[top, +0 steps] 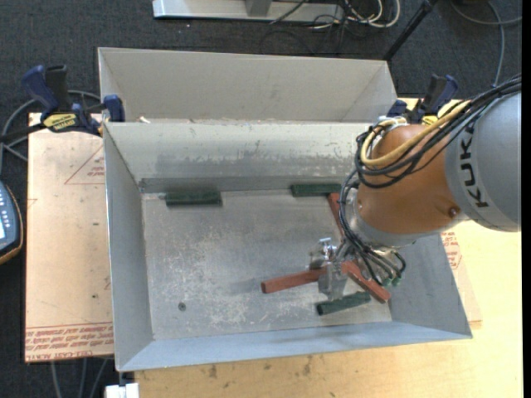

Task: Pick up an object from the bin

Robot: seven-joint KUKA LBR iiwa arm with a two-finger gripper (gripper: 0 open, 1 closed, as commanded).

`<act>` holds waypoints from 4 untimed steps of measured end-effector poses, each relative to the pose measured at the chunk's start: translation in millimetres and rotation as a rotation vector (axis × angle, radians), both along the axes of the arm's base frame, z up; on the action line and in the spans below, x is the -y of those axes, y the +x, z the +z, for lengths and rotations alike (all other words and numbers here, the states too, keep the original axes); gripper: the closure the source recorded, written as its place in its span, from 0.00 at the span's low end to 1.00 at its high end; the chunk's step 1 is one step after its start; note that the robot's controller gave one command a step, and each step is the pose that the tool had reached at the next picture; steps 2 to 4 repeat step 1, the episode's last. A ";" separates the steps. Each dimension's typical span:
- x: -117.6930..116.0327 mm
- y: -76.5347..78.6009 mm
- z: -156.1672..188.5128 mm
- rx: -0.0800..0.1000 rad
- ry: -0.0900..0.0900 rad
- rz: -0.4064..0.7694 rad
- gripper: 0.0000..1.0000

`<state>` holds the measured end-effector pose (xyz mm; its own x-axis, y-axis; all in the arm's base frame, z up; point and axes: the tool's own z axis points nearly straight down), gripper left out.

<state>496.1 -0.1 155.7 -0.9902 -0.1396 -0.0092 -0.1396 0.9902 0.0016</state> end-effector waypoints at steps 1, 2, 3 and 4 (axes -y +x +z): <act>-11.0 -8.3 99.9 0.002 -0.002 -0.005 1.00; -11.0 -8.3 99.9 0.002 -0.002 -0.005 1.00; -11.0 -8.3 99.9 0.002 -0.002 -0.005 1.00; -11.0 -8.3 99.9 0.002 -0.002 -0.005 1.00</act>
Offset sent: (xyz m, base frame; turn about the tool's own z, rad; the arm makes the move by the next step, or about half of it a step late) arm -0.0102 0.0101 0.0956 0.0067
